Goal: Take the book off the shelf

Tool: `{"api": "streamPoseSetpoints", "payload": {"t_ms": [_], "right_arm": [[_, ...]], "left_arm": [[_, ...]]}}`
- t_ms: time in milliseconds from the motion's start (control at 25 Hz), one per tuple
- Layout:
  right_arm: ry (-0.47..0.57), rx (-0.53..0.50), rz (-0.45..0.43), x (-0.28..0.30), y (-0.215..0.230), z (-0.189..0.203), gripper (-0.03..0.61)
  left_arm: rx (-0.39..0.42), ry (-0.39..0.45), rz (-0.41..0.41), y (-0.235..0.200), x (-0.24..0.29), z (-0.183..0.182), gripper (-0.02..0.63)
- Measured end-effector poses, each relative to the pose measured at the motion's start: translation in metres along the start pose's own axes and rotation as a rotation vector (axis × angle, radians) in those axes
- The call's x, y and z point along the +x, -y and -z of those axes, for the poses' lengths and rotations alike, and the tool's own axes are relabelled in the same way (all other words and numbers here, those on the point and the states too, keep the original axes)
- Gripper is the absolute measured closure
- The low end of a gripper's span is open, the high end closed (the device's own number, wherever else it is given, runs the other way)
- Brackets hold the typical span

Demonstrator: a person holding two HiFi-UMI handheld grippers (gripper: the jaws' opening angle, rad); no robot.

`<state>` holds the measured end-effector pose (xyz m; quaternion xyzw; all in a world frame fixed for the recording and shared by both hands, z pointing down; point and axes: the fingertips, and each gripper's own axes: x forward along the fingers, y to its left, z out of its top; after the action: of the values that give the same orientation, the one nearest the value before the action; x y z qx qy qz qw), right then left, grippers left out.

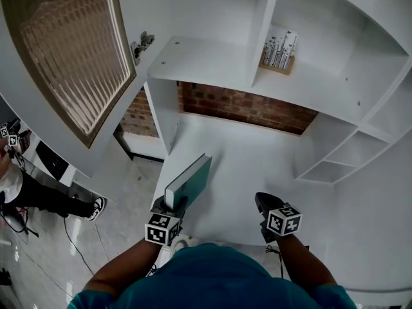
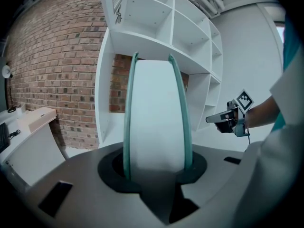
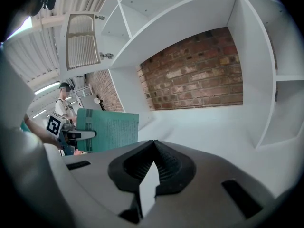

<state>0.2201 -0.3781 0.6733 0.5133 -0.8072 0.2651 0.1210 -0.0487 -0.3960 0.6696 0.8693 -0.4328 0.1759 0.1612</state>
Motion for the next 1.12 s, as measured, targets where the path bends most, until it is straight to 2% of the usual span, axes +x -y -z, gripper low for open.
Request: {"api": "streamPoseSetpoints", "payload": {"t_ms": [440, 1120], "right_arm": [[0.008, 0.007, -0.011, -0.0010, -0.0044, -0.0045, 0.558], [-0.003, -0.035, 0.001, -0.0019, -0.0062, -0.0066, 0.558]], "left_arm": [[-0.009, 0.021, 0.002, 0.0011, -0.0037, -0.0044, 0.453], [-0.013, 0.038, 0.002, 0.0009, -0.0052, -0.0081, 0.453]]}}
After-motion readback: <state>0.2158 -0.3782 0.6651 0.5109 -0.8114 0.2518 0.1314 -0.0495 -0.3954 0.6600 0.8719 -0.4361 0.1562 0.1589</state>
